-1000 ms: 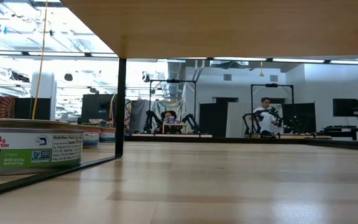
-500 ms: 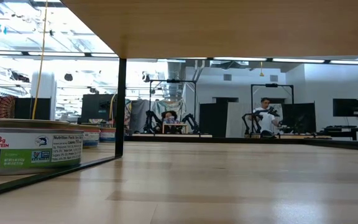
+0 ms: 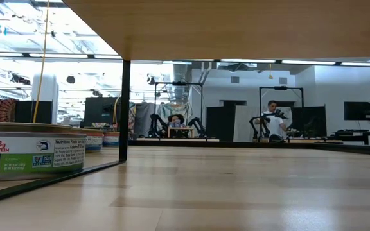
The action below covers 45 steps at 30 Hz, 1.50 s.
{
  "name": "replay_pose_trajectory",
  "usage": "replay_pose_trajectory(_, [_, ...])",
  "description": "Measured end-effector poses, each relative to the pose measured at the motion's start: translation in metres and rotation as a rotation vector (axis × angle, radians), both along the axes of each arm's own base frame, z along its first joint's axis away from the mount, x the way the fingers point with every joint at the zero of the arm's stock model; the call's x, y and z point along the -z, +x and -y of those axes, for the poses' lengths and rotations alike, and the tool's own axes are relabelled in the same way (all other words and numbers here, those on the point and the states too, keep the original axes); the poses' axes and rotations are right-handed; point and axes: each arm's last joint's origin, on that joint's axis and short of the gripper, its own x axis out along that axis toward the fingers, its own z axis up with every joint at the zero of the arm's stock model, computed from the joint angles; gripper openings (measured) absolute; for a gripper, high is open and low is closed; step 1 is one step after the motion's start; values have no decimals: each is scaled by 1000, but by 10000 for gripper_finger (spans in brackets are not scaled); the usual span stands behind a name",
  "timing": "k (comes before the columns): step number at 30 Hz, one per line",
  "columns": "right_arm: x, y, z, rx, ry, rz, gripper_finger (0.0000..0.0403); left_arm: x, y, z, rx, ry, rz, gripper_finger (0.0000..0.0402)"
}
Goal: Stack canned seafood by type on shelf
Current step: Put the blue-pink tuna can on the shelf
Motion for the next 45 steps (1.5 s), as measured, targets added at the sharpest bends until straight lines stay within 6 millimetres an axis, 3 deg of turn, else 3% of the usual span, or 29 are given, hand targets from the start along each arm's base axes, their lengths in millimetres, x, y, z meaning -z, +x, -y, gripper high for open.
replay_pose_trajectory(8, [-1,-6,-5,-30,14,15,317,6,27,13,-88,107,-81,191])
replay_pose_trajectory(14, [-1,-7,-8,-53,6,10,317,0,19,14,-112,36,-182,191])
replay_pose_trajectory(19, [-3,-6,-8,-53,10,26,317,-8,12,28,-103,111,-175,191])
replay_pose_trajectory(24, [-4,-5,-8,-53,15,42,317,-17,9,35,-71,75,-150,191])
replay_pose_trajectory(32, [-5,-8,-12,-95,-34,22,317,-26,9,39,-10,243,-89,191])
replay_pose_trajectory(38, [-8,-20,-13,-139,-26,36,317,-19,18,34,13,173,-81,193])
replay_pose_trajectory(45, [-2,-23,-15,-114,-32,27,317,-6,23,51,-67,221,-36,192])
